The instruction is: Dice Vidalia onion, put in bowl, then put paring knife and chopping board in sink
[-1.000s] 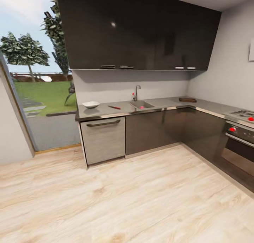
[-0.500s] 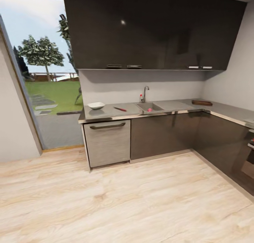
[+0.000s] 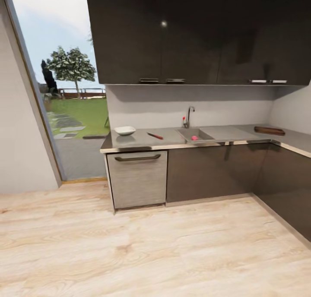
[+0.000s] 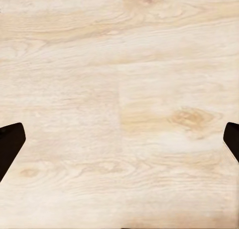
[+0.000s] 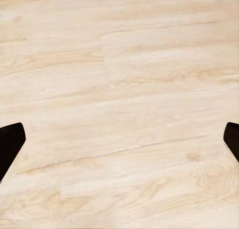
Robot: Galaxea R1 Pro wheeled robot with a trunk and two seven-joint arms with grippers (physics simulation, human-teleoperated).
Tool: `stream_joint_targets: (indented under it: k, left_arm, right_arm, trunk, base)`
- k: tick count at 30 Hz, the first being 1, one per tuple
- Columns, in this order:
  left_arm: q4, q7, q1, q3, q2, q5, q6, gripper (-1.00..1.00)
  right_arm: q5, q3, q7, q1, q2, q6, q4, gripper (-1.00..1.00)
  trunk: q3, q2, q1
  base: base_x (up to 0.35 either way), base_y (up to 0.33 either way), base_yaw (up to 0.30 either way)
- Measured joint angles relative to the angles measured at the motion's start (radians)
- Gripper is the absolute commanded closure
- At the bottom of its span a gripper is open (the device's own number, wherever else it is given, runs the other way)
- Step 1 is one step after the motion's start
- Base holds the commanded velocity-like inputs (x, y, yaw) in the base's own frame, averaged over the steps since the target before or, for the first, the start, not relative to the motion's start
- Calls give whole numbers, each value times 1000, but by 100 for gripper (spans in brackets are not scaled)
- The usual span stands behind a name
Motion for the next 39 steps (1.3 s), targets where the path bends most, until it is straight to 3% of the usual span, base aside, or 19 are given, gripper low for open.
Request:
stream_joint_targets:
  k: [24, 39]
  left_arm:
    - [0, 0, 0, -1, 0, 0, 0, -100]
    - [0, 0, 0, -1, 0, 0, 0, -100]
  right_arm:
    - [0, 0, 0, 0, 0, 0, 0, -100]
    - [0, 0, 0, 0, -1, 0, 0, -100]
  trunk:
    - [0, 0, 0]
    - [0, 0, 0]
  base:
    - [278, -209, 209]
    - [178, -144, 26]
